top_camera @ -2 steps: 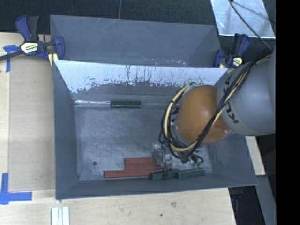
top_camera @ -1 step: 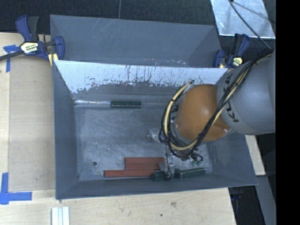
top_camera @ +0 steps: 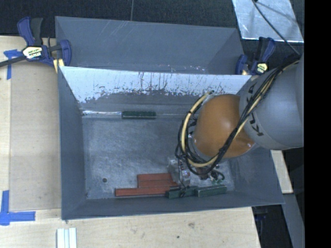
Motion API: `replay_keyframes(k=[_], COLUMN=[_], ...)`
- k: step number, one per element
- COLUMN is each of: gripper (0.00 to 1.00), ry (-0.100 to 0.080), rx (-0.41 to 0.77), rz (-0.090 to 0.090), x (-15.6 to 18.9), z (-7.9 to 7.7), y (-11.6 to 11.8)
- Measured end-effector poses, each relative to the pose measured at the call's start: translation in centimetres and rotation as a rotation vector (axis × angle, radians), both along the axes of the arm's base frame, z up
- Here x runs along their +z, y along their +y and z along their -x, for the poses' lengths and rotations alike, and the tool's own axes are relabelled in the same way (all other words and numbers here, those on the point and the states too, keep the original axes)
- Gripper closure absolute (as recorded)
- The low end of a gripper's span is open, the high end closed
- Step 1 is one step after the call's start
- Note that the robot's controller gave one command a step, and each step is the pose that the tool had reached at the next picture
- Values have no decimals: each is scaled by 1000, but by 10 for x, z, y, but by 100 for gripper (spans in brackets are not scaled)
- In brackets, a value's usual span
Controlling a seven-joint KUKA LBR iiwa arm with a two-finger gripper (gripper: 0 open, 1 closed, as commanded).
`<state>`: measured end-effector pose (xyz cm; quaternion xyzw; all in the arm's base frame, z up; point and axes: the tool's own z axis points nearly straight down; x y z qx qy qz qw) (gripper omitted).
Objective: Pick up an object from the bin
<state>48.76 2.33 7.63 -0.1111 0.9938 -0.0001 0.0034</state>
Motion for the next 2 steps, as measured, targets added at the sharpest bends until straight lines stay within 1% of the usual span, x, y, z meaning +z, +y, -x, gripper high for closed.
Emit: replay_keyframes(k=[1, 2], gripper=[0, 100], ry=[-19, 0], rx=[-1, 1], rz=[-2, 0], x=[2, 0], z=[-5, 0], y=[0, 0])
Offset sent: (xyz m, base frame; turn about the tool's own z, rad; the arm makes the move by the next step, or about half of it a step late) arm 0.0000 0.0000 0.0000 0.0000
